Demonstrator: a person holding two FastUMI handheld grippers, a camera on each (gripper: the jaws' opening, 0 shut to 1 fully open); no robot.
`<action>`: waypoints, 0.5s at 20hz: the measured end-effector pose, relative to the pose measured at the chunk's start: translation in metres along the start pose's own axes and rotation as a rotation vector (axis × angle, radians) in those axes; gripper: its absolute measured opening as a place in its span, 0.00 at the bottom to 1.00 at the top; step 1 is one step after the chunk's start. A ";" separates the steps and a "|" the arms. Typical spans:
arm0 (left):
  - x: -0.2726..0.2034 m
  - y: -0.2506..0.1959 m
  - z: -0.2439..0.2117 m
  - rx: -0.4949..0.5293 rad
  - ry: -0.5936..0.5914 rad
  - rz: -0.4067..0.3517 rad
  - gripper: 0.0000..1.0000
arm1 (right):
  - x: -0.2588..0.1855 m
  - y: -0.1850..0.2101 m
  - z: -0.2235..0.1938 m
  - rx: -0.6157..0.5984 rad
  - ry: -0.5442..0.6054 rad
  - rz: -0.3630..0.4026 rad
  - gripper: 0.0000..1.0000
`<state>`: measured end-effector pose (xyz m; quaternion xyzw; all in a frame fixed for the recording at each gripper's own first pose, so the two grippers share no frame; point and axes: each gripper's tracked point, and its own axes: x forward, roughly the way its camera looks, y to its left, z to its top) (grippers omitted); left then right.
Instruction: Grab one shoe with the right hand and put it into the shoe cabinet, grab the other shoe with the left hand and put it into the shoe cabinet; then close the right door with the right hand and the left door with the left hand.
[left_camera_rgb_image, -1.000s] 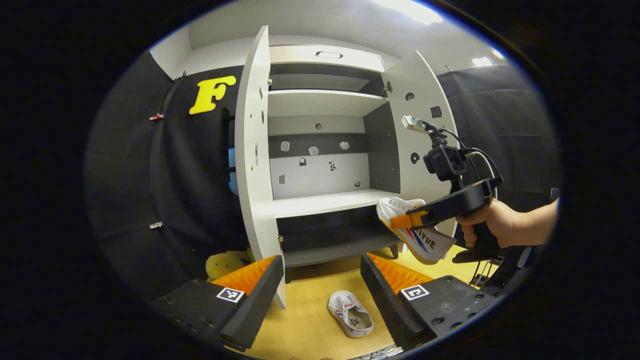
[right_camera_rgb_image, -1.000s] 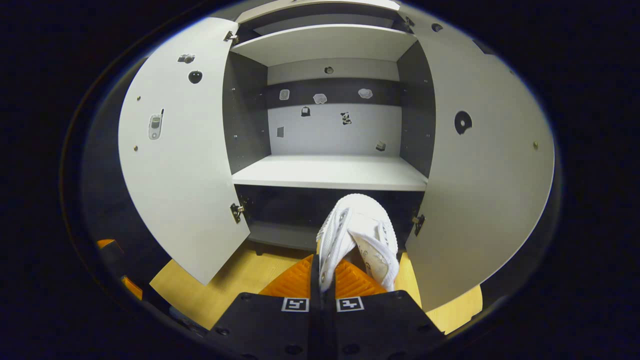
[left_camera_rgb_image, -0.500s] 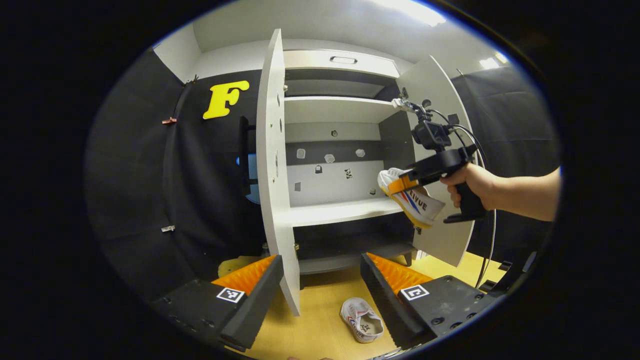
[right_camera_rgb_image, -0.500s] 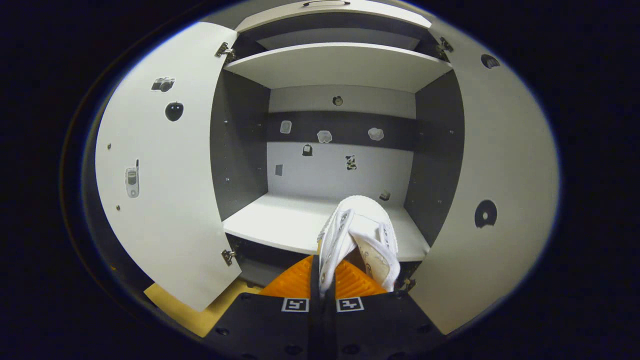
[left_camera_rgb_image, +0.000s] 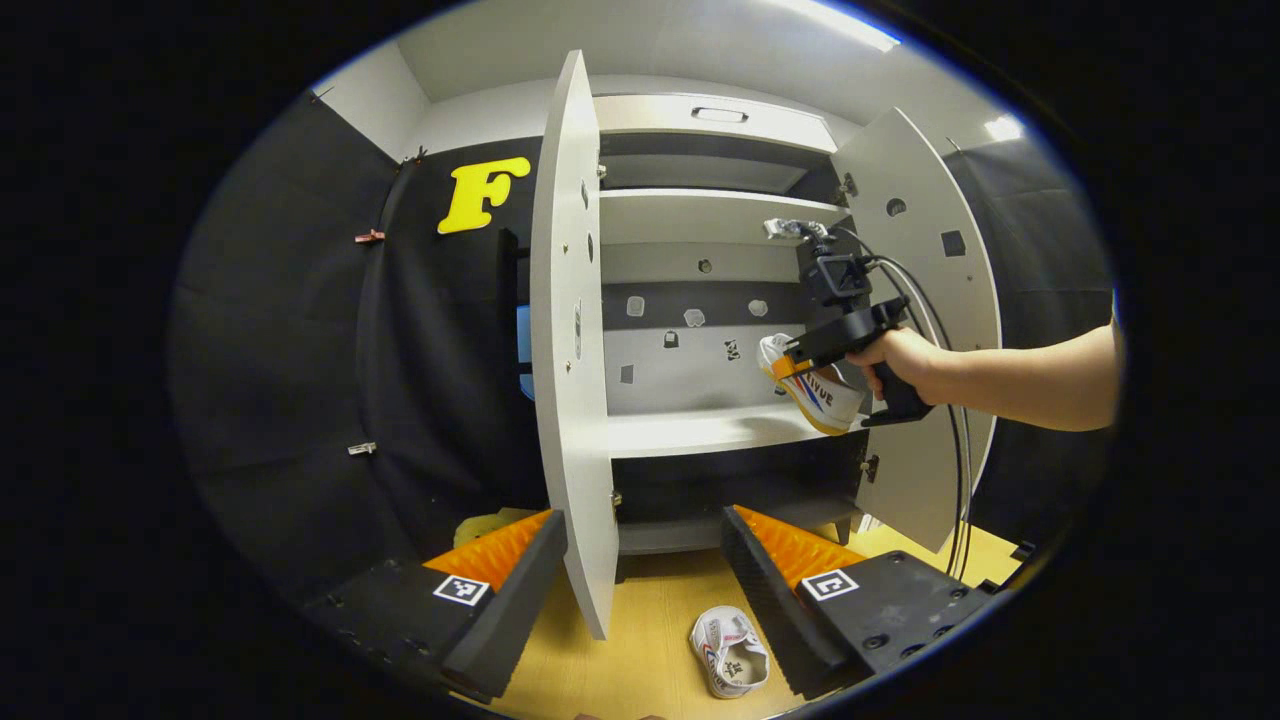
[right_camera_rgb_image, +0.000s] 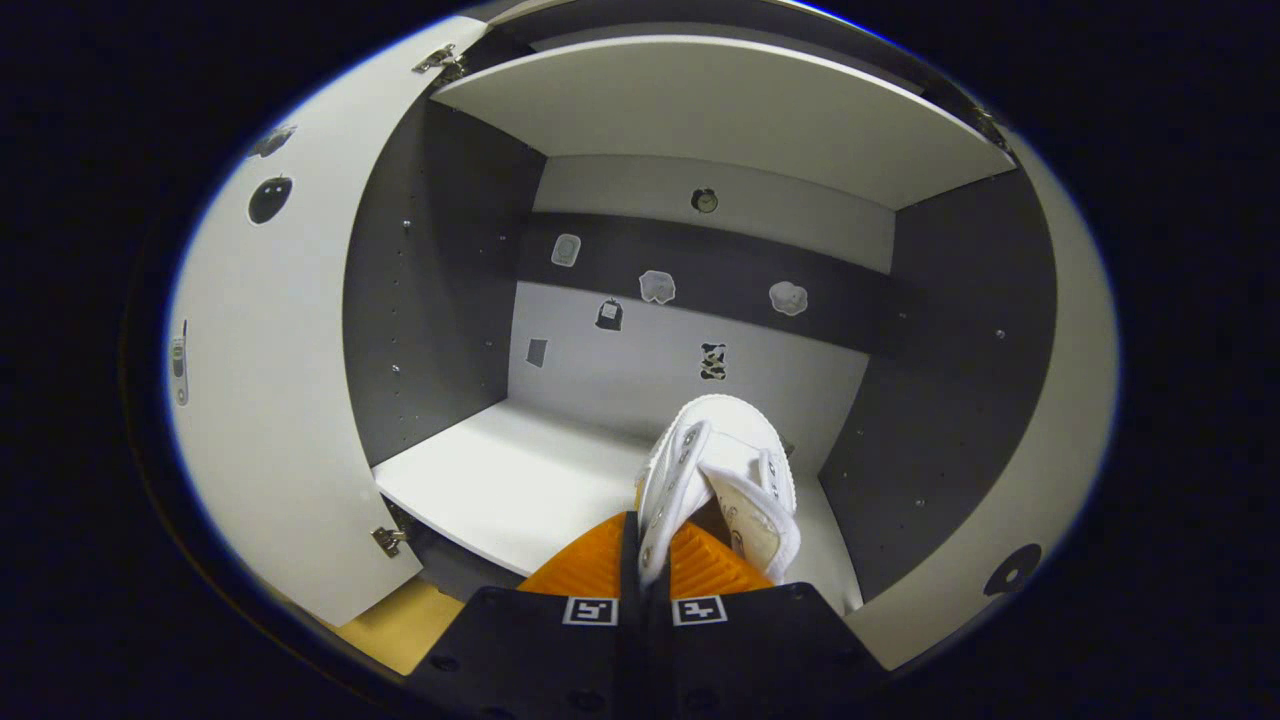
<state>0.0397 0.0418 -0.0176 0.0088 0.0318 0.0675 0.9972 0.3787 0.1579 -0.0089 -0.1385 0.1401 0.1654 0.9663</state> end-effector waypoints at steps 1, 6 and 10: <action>0.001 0.004 0.001 0.012 -0.002 0.026 0.97 | 0.016 -0.003 0.000 -0.003 0.014 0.004 0.05; -0.005 0.012 -0.007 0.010 0.031 0.118 1.00 | 0.076 -0.026 -0.001 -0.027 0.093 -0.017 0.05; -0.015 0.012 -0.020 -0.081 0.069 0.185 0.97 | 0.105 -0.038 -0.011 -0.050 0.154 -0.031 0.05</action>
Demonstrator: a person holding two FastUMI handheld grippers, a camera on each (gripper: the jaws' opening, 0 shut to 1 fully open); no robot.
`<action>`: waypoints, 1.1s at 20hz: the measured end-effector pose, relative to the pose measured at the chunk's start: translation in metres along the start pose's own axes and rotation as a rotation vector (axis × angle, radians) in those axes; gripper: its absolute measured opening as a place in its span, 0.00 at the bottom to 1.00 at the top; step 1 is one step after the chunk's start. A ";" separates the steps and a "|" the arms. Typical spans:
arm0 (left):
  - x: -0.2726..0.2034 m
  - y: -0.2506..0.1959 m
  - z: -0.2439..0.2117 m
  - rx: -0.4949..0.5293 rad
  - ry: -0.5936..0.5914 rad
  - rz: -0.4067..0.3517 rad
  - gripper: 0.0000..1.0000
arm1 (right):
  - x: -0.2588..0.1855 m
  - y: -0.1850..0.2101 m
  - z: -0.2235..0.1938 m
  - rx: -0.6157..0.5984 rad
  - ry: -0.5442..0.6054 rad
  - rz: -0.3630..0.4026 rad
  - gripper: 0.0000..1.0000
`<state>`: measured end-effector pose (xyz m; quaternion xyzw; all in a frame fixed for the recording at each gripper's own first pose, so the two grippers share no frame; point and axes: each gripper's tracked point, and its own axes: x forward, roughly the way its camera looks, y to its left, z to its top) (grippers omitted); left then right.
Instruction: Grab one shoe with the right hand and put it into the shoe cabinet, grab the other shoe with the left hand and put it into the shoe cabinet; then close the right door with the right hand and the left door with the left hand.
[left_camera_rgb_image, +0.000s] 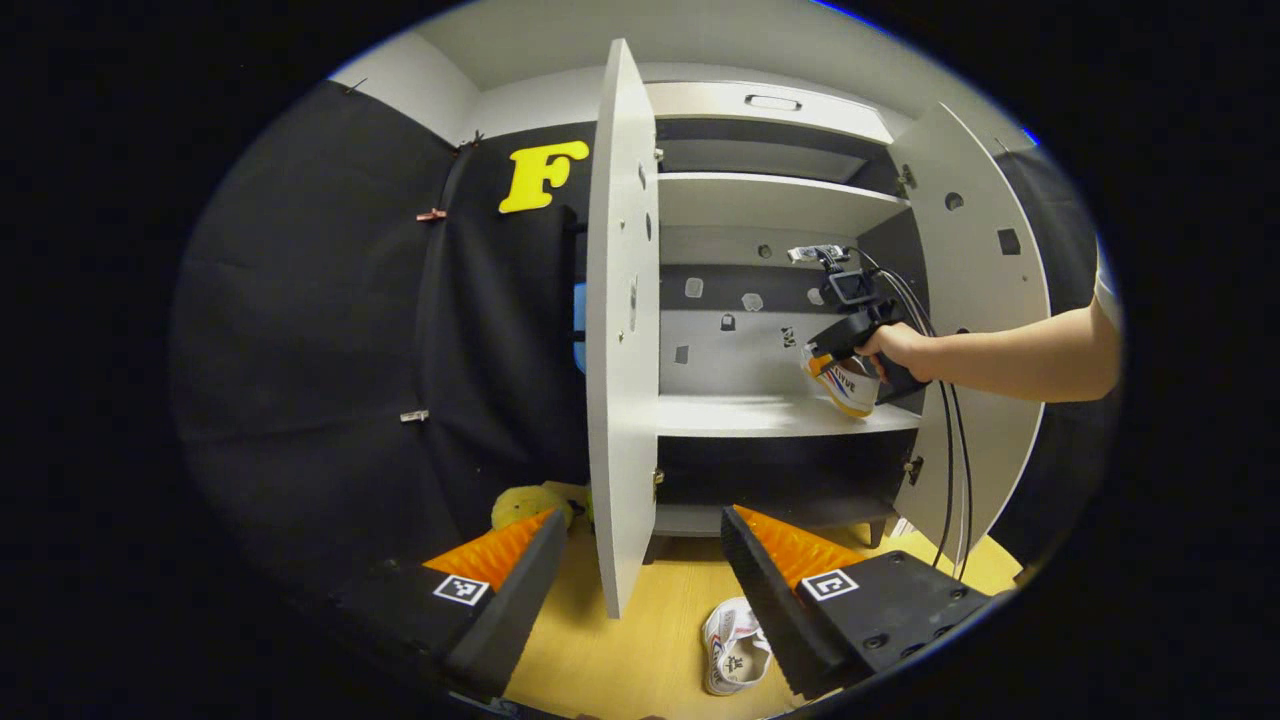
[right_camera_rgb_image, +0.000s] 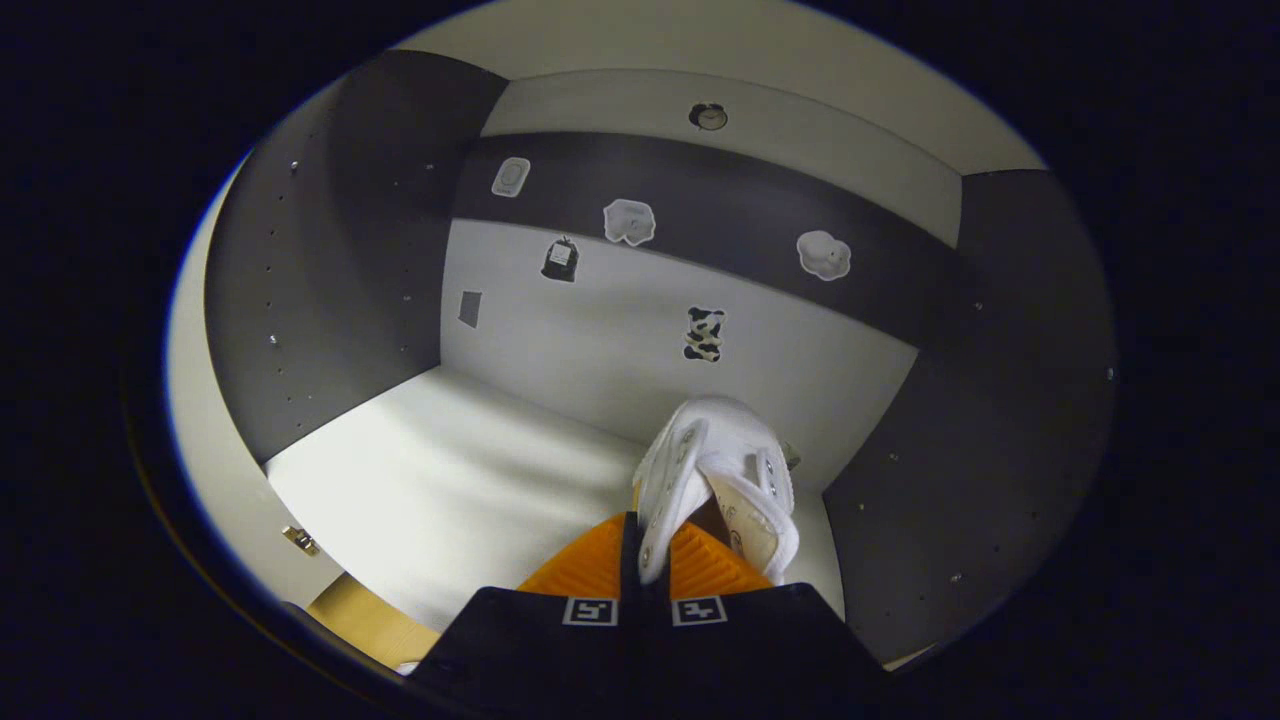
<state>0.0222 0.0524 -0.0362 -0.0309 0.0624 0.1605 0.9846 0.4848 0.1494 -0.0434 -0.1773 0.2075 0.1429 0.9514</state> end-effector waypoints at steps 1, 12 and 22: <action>-0.001 0.002 -0.002 0.001 0.007 0.018 0.97 | 0.007 0.000 -0.002 0.011 0.017 0.009 0.05; -0.007 -0.001 0.004 0.045 0.004 0.075 0.98 | 0.051 0.015 -0.028 0.178 0.184 0.032 0.09; -0.030 0.007 0.007 0.009 -0.022 0.088 0.97 | -0.009 0.046 -0.015 0.241 0.080 0.077 0.98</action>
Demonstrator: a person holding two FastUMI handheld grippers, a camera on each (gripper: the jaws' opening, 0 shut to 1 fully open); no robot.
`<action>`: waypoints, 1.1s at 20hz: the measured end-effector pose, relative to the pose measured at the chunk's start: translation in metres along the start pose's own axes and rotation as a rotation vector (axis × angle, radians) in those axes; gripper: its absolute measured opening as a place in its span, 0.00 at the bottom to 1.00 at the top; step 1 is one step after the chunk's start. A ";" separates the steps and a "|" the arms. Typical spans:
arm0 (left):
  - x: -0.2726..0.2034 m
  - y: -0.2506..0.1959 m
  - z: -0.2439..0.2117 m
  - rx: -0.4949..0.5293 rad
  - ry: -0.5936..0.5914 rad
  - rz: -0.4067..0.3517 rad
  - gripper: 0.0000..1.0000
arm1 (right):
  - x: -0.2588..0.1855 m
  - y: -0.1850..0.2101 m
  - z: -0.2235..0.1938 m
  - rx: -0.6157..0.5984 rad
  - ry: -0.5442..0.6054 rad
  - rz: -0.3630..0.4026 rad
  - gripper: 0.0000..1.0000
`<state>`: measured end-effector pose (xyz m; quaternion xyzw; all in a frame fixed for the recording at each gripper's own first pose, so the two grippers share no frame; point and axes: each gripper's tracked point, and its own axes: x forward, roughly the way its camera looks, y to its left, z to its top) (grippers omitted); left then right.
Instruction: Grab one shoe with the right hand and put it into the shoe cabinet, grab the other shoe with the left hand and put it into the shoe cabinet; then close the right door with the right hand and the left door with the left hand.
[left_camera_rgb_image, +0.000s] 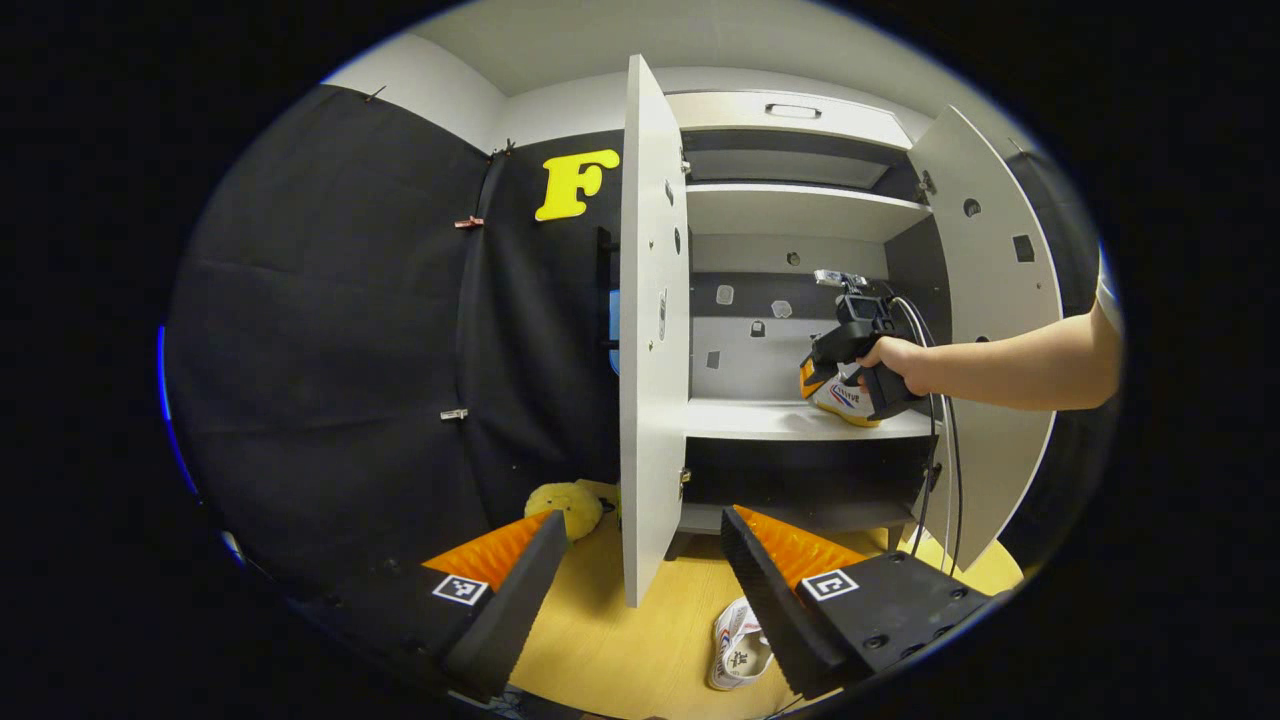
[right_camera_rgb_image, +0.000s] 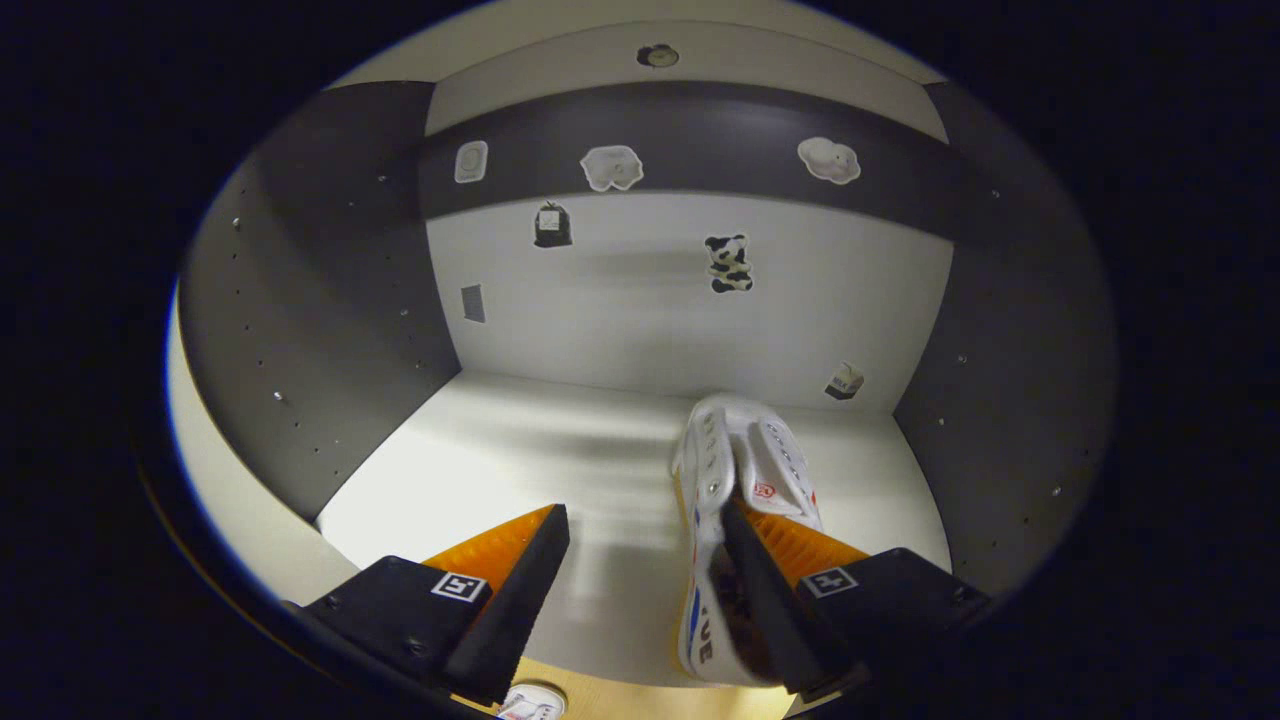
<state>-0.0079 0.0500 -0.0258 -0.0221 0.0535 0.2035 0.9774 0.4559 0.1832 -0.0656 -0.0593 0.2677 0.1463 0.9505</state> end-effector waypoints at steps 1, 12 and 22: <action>-0.002 0.001 0.000 0.011 -0.003 -0.007 0.97 | -0.010 0.003 0.001 -0.007 -0.020 -0.002 0.99; -0.012 0.002 -0.030 0.028 0.024 -0.204 0.98 | -0.152 0.013 -0.001 0.054 -0.249 -0.025 0.99; 0.010 -0.003 -0.090 0.018 0.110 -0.338 0.98 | -0.259 -0.008 -0.104 0.100 -0.340 -0.137 0.99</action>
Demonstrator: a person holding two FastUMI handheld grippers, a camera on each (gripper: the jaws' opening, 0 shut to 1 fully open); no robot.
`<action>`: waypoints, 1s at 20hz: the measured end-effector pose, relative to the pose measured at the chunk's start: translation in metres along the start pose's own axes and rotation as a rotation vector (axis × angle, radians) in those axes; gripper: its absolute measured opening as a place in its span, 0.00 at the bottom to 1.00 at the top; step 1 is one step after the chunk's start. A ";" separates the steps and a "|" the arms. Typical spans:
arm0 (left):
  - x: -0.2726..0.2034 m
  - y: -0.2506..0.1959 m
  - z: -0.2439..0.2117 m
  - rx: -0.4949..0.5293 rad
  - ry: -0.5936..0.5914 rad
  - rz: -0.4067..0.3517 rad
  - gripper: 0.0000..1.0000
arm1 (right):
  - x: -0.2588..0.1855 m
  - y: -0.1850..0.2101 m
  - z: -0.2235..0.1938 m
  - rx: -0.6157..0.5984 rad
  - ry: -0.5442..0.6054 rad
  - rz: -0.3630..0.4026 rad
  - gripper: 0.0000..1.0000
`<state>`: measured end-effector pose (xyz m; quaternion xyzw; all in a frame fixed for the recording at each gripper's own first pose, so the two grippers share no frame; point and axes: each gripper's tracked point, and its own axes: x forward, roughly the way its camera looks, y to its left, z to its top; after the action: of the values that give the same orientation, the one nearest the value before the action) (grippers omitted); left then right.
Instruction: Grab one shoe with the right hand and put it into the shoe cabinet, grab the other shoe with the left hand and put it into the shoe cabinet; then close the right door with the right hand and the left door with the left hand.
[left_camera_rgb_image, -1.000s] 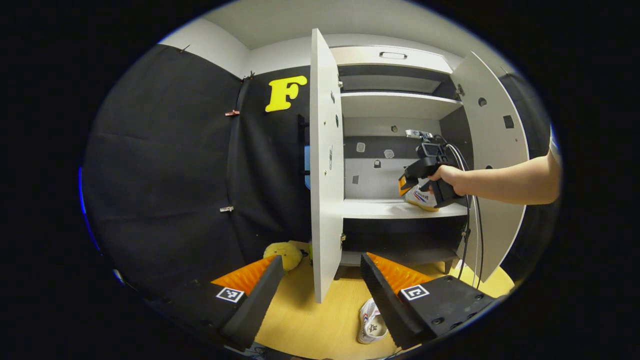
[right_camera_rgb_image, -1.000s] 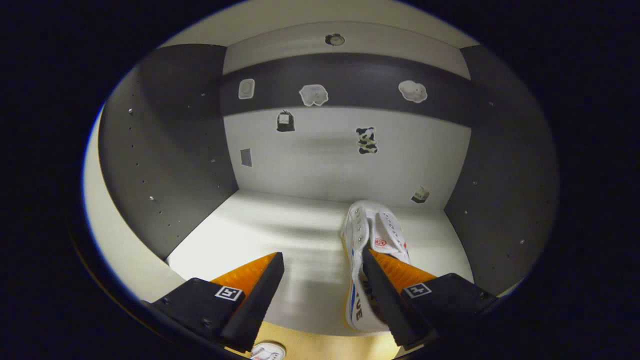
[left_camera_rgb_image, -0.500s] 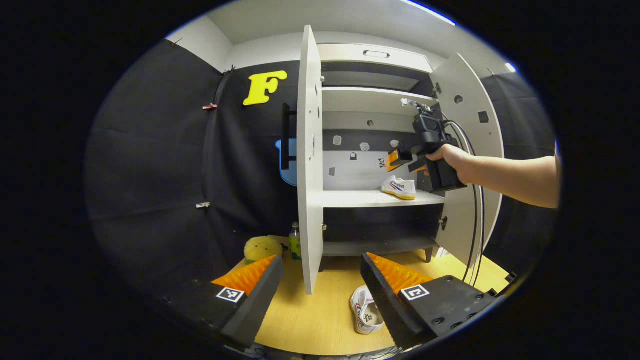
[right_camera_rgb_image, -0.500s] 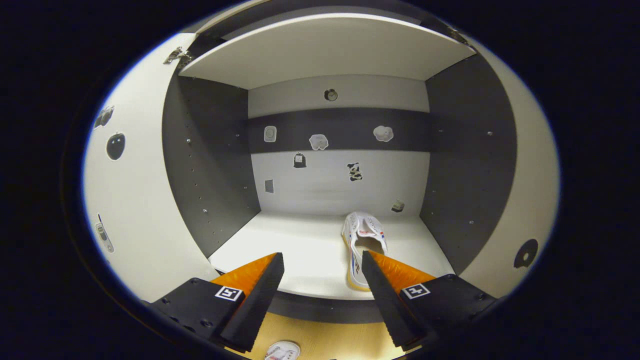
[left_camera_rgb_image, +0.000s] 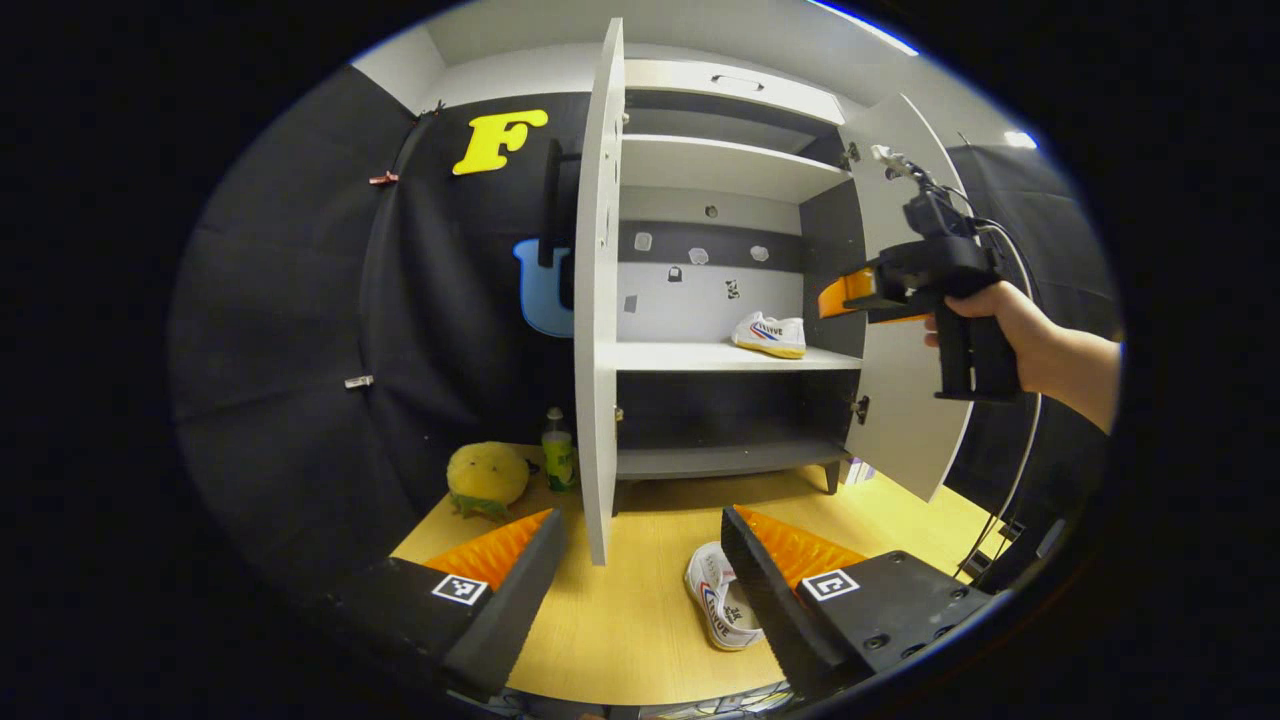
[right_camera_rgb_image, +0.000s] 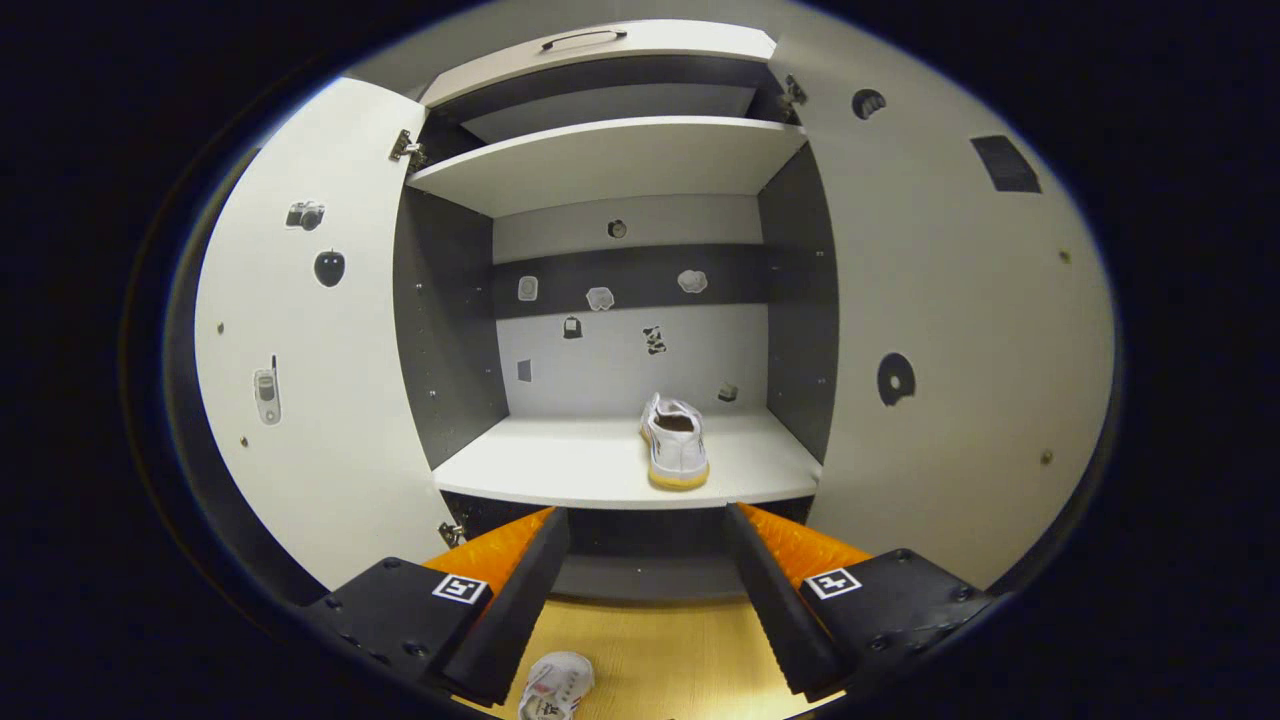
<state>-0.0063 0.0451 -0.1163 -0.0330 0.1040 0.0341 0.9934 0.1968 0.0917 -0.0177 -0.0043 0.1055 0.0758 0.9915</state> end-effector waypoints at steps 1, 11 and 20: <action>0.006 -0.002 -0.009 -0.002 0.014 -0.011 0.99 | -0.010 -0.007 -0.011 -0.001 0.006 -0.022 0.99; 0.065 -0.042 -0.108 0.010 0.230 -0.148 0.98 | -0.097 -0.042 -0.148 0.045 0.230 -0.103 0.99; 0.125 -0.065 -0.193 0.000 0.434 -0.155 0.99 | -0.172 -0.066 -0.218 0.050 0.397 -0.127 0.99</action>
<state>0.0809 -0.0259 -0.3268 -0.0476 0.3122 -0.0502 0.9475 -0.0053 -0.0045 -0.1956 -0.0011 0.2999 0.0083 0.9539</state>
